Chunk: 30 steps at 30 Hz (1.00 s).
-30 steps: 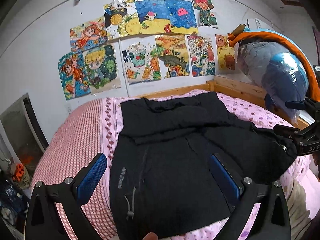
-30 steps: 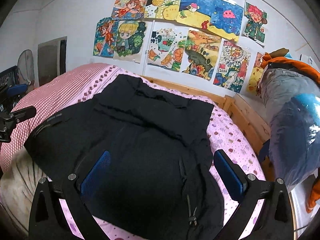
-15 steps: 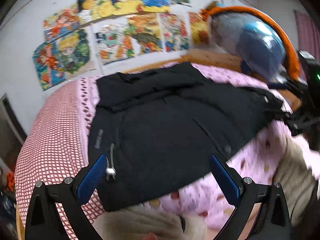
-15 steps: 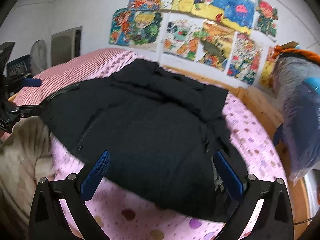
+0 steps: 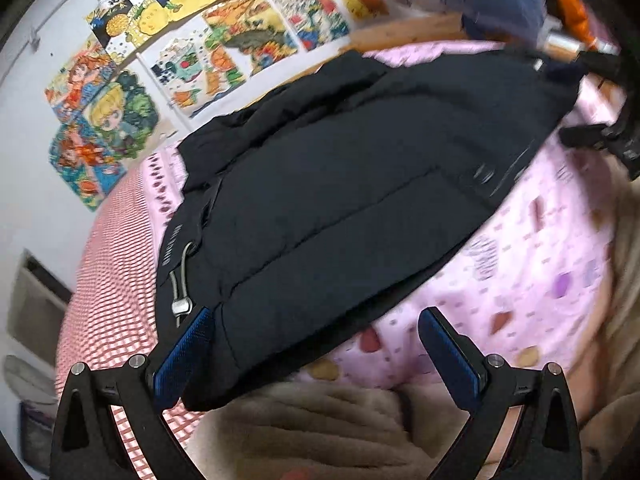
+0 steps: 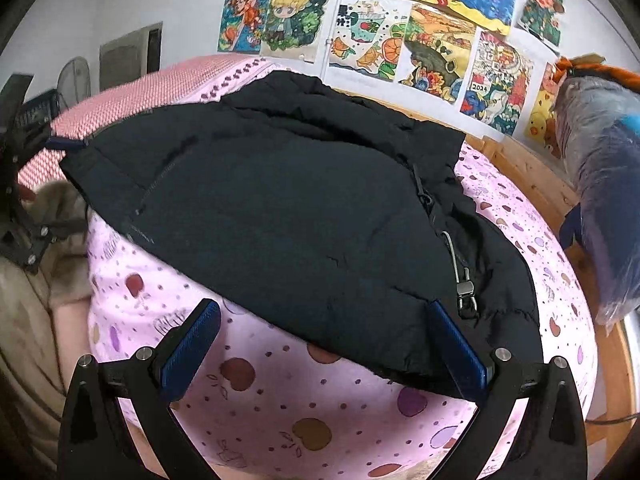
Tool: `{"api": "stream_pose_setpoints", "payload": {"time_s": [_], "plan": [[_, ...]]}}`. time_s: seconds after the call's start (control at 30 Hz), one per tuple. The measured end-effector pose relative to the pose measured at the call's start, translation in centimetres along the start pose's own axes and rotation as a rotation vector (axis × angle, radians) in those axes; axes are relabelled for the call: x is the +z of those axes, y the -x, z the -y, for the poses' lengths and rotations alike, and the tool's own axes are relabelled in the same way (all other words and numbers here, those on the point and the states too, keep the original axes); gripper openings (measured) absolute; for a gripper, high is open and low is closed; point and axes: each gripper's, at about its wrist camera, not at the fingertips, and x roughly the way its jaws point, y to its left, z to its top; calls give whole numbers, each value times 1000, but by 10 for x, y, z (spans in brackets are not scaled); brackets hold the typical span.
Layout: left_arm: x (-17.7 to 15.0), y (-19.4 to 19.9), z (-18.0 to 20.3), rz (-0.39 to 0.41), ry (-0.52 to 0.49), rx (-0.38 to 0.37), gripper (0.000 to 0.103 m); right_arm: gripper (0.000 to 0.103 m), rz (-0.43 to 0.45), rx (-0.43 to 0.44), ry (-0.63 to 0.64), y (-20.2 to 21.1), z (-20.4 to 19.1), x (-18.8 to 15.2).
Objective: Fold large clothes
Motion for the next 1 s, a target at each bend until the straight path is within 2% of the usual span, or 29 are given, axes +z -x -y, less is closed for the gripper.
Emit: {"api": "stream_pose_setpoints", "payload": {"time_s": [0.17,0.4,0.5,0.63,0.77,0.93,1.0], "plan": [[-2,-6,12,-34,-30,119,103,101,9,-129,130,-2,-16,-2],[-3,-5,3,-26,16,242,103,101,70,-294,97,-1,-10,1],[-5,-5,-1,-15,46,272,94,101,90,-358,69,-1,-3,3],[-5,-1,-7,7,61,291,76,101,102,-333,10,-2,8,4],[-5,4,-9,63,56,325,62,101,95,-334,98,-4,4,-5],[-4,-1,1,54,-4,357,42,101,110,-389,205,-2,-13,-10],[-3,0,4,59,-18,361,38,101,113,-410,224,-4,-16,-6]]}}
